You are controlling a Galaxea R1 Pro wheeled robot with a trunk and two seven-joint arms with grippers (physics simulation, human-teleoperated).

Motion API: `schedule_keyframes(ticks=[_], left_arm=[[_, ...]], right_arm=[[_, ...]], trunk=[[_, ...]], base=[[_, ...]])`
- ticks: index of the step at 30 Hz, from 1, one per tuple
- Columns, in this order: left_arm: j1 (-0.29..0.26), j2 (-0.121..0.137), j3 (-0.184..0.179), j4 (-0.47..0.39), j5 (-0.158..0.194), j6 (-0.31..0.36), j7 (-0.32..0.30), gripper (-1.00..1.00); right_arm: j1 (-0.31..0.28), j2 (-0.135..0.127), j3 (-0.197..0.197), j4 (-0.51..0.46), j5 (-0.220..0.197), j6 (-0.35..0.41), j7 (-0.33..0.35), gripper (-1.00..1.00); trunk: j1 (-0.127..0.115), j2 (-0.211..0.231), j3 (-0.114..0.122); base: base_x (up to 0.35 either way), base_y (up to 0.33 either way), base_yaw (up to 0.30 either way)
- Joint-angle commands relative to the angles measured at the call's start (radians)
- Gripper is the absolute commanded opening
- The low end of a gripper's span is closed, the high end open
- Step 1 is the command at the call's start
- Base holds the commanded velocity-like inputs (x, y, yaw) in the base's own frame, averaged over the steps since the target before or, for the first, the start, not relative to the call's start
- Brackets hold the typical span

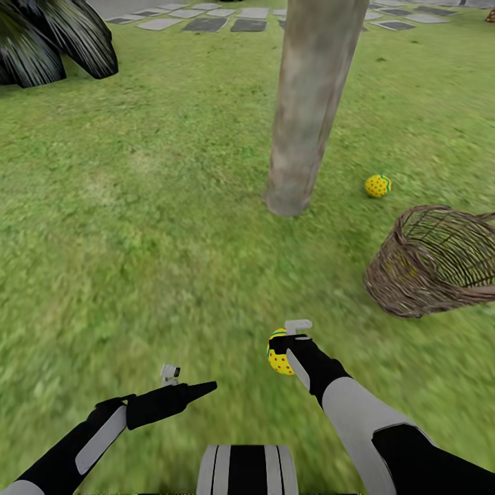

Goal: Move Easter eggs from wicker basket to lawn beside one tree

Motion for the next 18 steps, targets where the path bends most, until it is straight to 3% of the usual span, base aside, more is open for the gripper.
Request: schedule_keyframes(ticks=[1, 10, 14, 18], left_arm=[[0.000, 0.000, 0.000, 0.000, 0.000, 0.000, 0.000, 1.00], [0.000, 0.000, 0.000, 0.001, 0.001, 0.000, 0.001, 1.00], [0.000, 0.000, 0.000, 0.001, 0.001, 0.000, 0.002, 1.00], [0.000, 0.000, -0.004, 0.001, 0.002, 0.000, 0.003, 1.00]], right_arm=[[0.000, 0.000, 0.000, 0.000, 0.000, -0.001, 0.000, -1.00], [0.000, 0.000, 0.000, 0.000, 0.001, -0.004, -0.003, -1.00], [0.000, 0.000, 0.000, 0.000, 0.009, -0.067, -0.004, -1.00], [0.000, 0.000, 0.000, 0.000, 0.012, -0.082, -0.003, -1.00]], trunk=[[0.000, 0.000, -0.004], [0.001, -0.001, -0.012], [0.001, -0.001, -0.012], [0.003, -0.001, -0.023]], base=[[0.000, 0.000, 0.000], [0.000, 0.000, 0.000], [0.000, 0.000, 0.000], [0.000, 0.000, 0.000]])
